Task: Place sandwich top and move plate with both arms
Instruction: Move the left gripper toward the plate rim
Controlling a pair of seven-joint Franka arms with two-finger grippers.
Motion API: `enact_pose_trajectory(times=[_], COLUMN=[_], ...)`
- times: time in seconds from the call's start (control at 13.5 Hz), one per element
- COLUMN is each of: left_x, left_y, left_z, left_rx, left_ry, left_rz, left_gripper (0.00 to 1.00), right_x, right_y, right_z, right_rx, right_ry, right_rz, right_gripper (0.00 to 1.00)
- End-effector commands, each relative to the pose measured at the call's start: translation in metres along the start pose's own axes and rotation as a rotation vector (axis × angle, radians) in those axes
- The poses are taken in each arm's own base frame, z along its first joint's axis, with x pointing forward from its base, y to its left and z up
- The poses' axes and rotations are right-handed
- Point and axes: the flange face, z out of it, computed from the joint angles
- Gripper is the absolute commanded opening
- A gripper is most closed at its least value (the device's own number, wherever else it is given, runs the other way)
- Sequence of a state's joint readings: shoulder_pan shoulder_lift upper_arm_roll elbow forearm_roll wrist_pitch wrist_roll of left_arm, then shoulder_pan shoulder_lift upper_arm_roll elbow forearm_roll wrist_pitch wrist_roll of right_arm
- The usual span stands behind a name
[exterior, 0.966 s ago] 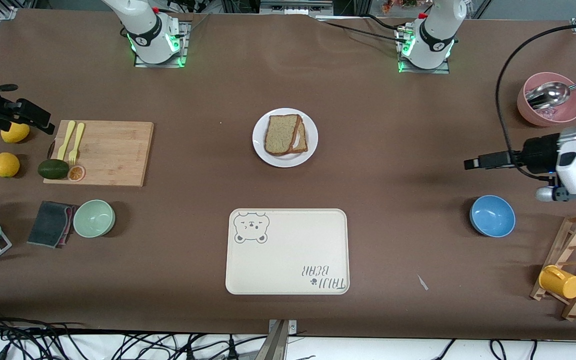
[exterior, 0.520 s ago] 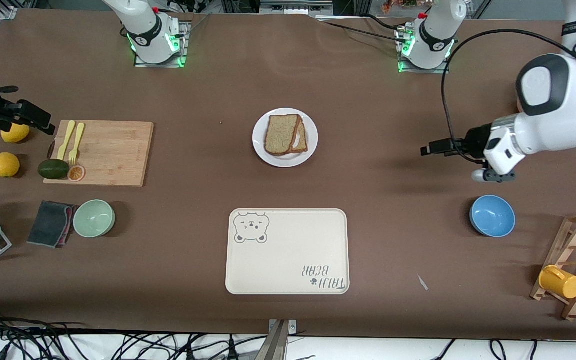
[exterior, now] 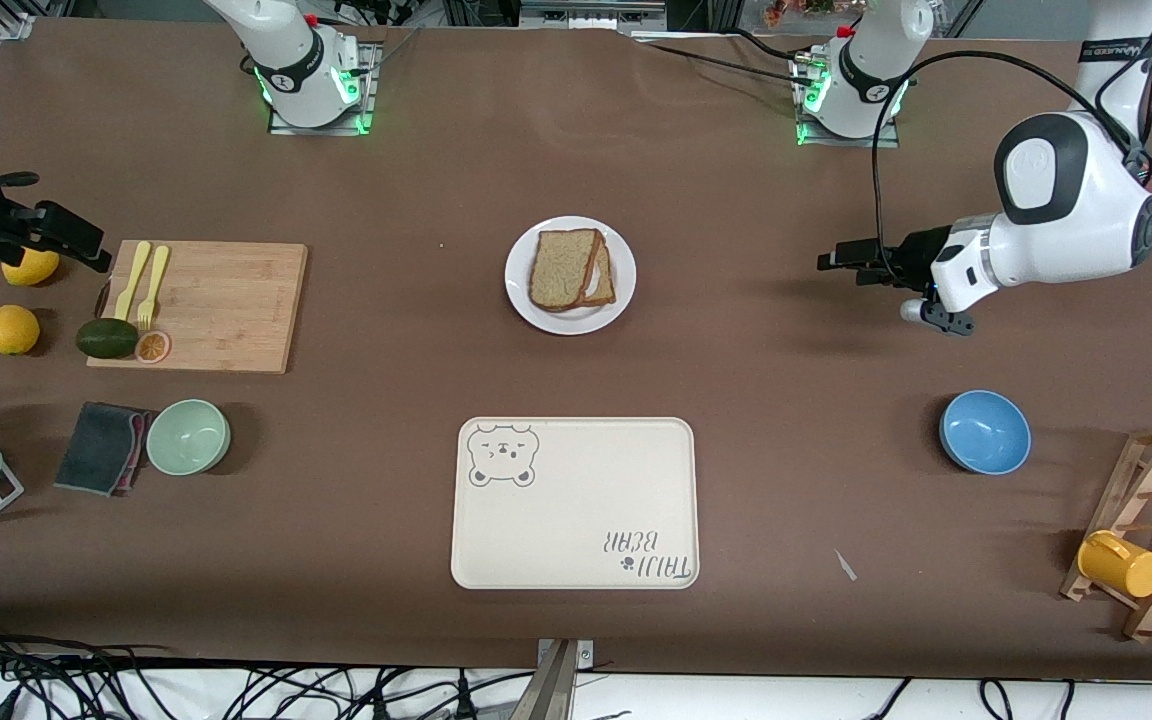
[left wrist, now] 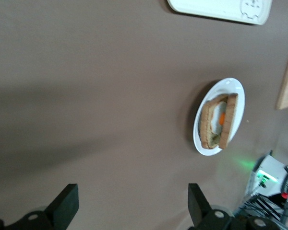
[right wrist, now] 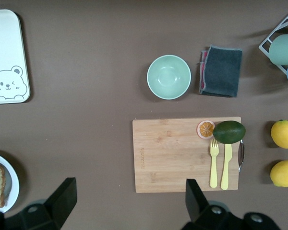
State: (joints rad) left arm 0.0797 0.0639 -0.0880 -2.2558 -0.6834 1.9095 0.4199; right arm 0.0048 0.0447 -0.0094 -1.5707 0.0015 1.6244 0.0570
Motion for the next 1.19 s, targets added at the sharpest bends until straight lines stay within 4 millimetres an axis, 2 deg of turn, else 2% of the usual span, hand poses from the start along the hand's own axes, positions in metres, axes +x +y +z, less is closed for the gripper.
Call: enact_pose_trajectory(times=[0.0, 0.22, 0.37, 0.45, 0.52, 0.74, 1.11], left_x=[-0.015, -0.016, -0.017, -0.018, -0.017, -0.009, -0.012], left_y=[-0.007, -0.007, -0.005, 0.0, 0.013, 0.049, 0.064], left_z=[0.025, 0.052, 0.077, 0.092, 0.116, 0.164, 0.211], left_rx=[-0.133, -0.231, -0.258, -0.265, -0.286, -0.285, -0.336], left_ry=[-0.001, 0.004, -0.004, 0.02, 0.018, 0.098, 0.151], left_rz=[0.0, 0.016, 0.068, 0.091, 0.085, 0.048, 0.01], left_gripper=[1.0, 1.0, 1.0, 1.0, 1.0, 1.0, 1.0], right_x=[-0.001, -0.001, -0.001, -0.001, 0.0, 0.002, 0.003], right_y=[-0.01, -0.011, -0.01, -0.01, -0.01, -0.01, -0.011], right_z=[-0.002, -0.002, -0.001, 0.0, -0.002, 0.002, 0.002], right_rx=[-0.004, 0.018, 0.024, 0.024, 0.023, 0.025, 0.025], right_ry=[0.014, 0.011, 0.009, 0.008, 0.02, 0.015, 0.02], right_rz=[-0.014, -0.011, -0.008, -0.006, -0.006, -0.006, -0.008], right_gripper=[1.0, 1.0, 1.0, 1.0, 1.0, 1.0, 1.0])
